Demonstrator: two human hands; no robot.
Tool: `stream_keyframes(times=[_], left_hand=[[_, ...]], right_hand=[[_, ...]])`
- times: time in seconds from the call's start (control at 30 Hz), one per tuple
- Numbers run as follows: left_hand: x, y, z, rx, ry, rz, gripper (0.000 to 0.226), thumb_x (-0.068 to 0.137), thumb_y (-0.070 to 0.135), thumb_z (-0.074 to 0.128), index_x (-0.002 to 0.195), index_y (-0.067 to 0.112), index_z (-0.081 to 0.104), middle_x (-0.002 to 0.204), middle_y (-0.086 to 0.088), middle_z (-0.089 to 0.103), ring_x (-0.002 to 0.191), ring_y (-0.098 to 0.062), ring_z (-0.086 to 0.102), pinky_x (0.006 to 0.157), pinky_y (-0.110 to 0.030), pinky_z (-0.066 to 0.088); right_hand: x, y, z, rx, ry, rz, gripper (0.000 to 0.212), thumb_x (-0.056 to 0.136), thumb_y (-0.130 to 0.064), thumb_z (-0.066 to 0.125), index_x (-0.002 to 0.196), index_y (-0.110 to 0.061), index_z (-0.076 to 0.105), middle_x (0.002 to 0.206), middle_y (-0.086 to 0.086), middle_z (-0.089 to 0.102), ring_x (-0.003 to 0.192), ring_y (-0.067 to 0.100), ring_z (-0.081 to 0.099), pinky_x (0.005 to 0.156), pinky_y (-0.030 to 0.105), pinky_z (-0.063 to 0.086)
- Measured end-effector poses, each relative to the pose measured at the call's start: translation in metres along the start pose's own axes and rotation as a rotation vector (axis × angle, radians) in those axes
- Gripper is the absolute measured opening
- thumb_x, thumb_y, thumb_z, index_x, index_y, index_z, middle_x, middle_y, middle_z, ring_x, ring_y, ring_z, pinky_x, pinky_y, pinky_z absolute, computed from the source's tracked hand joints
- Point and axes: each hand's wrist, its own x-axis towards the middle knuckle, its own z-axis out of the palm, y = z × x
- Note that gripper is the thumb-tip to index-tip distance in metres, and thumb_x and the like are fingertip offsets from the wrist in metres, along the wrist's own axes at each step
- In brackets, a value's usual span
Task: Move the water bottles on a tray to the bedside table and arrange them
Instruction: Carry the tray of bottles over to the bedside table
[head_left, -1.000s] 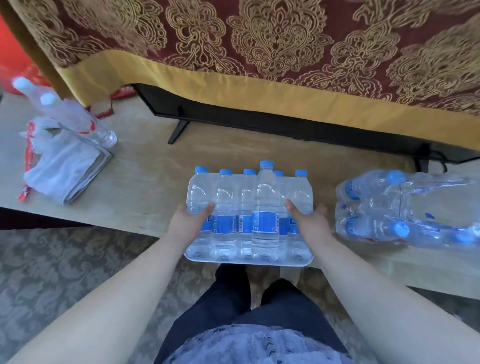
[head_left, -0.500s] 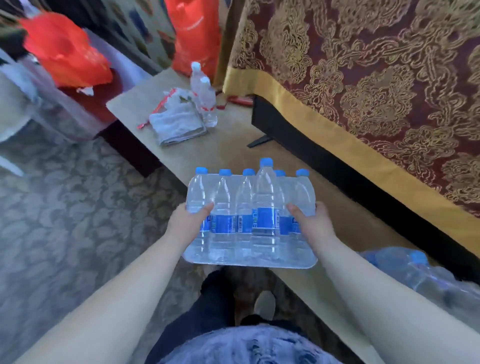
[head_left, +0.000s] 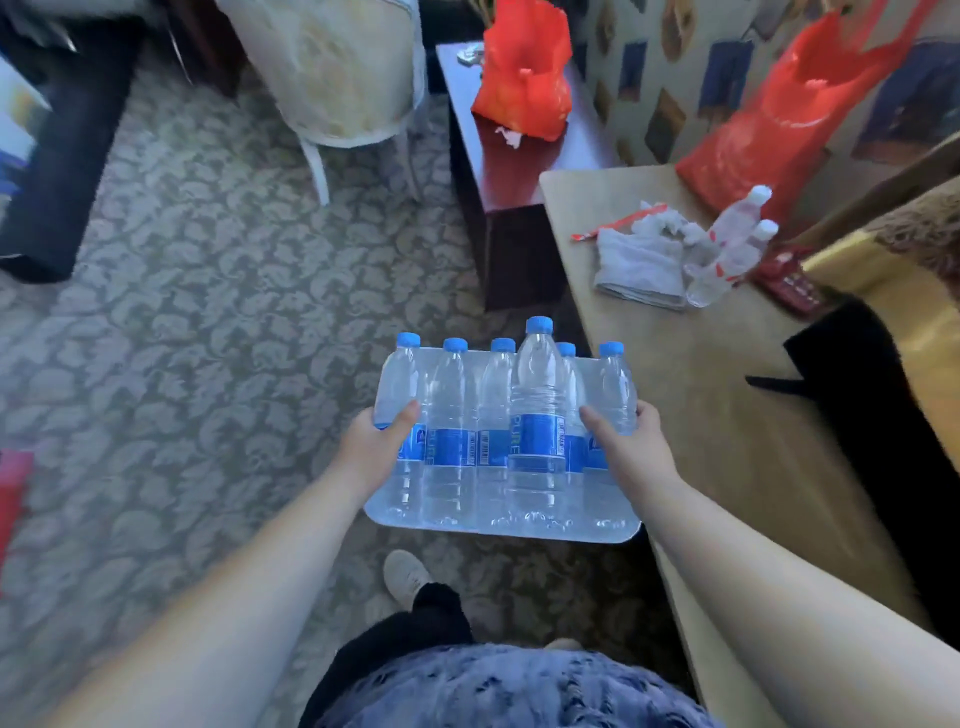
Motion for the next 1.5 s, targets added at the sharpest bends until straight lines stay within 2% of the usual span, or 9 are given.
stream_keyframes(times=[0.3,0.47,0.63,0.93,1.1,1.17,1.27,1.37,1.5], left_hand=[[0.037,-0.027,-0.192,-0.138,0.307,-0.060,0.040,0.063,0.082,0.058,0.080,0.050,0.072,0.072,0.016,0.074,0.063,-0.003,0.069,0.053,-0.021,0.048],[0.046,-0.039,-0.286,-0.200,0.461,-0.114,0.037,0.065,0.082,0.057,0.080,0.051,0.072,0.070,0.015,0.073,0.068,-0.010,0.070,0.060,-0.027,0.050],[0.056,-0.054,-0.361,-0.240,0.658,-0.202,0.052,0.071,0.077,0.060,0.073,0.026,0.074,0.062,0.008,0.070,0.062,-0.011,0.068,0.053,-0.024,0.044],[0.122,-0.065,-0.496,-0.347,0.902,-0.342,0.057,0.076,0.073,0.065,0.060,0.018,0.059,0.057,0.003,0.056,0.052,-0.016,0.054,0.048,-0.027,0.037],[0.164,-0.050,-0.581,-0.361,1.026,-0.352,0.043,0.082,0.067,0.064,0.075,0.025,0.060,0.077,0.009,0.060,0.070,-0.007,0.057,0.056,-0.023,0.035],[0.177,-0.050,-0.609,-0.394,1.064,-0.345,0.047,0.086,0.062,0.064,0.102,0.018,0.068,0.099,0.008,0.063,0.092,-0.017,0.062,0.074,-0.027,0.041],[0.193,-0.054,-0.652,-0.434,1.103,-0.336,0.063,0.091,0.056,0.063,0.136,0.013,0.058,0.127,0.001,0.059,0.122,-0.024,0.055,0.095,-0.032,0.040],[0.207,-0.071,-0.699,-0.457,1.103,-0.384,0.064,0.089,0.061,0.062,0.127,0.011,0.064,0.123,-0.013,0.067,0.116,-0.033,0.061,0.092,-0.038,0.045],[0.228,-0.099,-0.774,-0.527,1.072,-0.404,0.072,0.085,0.068,0.061,0.132,0.013,0.062,0.124,-0.012,0.067,0.112,-0.031,0.063,0.094,-0.039,0.050]], right_hand=[[0.003,-0.134,0.200,-0.123,-0.225,-0.181,0.067,0.071,-0.070,0.069,0.126,-0.038,0.046,0.105,-0.013,0.065,0.089,0.010,0.066,0.061,0.029,0.049],[-0.007,-0.198,0.300,-0.196,-0.331,-0.292,0.063,0.072,-0.069,0.069,0.122,-0.037,0.048,0.101,-0.016,0.065,0.086,0.008,0.065,0.060,0.027,0.047],[-0.011,-0.258,0.400,-0.296,-0.422,-0.393,0.061,0.071,-0.071,0.067,0.118,-0.036,0.051,0.096,-0.016,0.066,0.083,0.007,0.064,0.058,0.025,0.044],[0.000,-0.377,0.597,-0.424,-0.624,-0.531,0.062,0.070,-0.072,0.068,0.115,-0.033,0.050,0.092,-0.018,0.062,0.080,0.002,0.058,0.061,0.027,0.042],[0.000,-0.459,0.715,-0.504,-0.718,-0.603,0.062,0.072,-0.071,0.068,0.116,-0.030,0.050,0.089,-0.019,0.058,0.076,0.001,0.054,0.060,0.026,0.039],[-0.005,-0.486,0.757,-0.539,-0.748,-0.624,0.062,0.073,-0.072,0.067,0.117,-0.032,0.048,0.086,-0.021,0.054,0.072,-0.002,0.050,0.057,0.024,0.036],[-0.016,-0.518,0.816,-0.581,-0.789,-0.648,0.065,0.073,-0.071,0.067,0.120,-0.030,0.050,0.086,-0.017,0.056,0.073,0.002,0.053,0.063,0.028,0.040],[-0.028,-0.536,0.874,-0.639,-0.809,-0.660,0.070,0.072,-0.072,0.067,0.123,-0.028,0.050,0.086,-0.013,0.057,0.076,0.013,0.058,0.068,0.031,0.044],[-0.052,-0.556,0.958,-0.652,-0.837,-0.678,0.075,0.071,-0.074,0.066,0.128,-0.028,0.048,0.085,-0.015,0.055,0.072,0.005,0.054,0.055,0.025,0.038]])
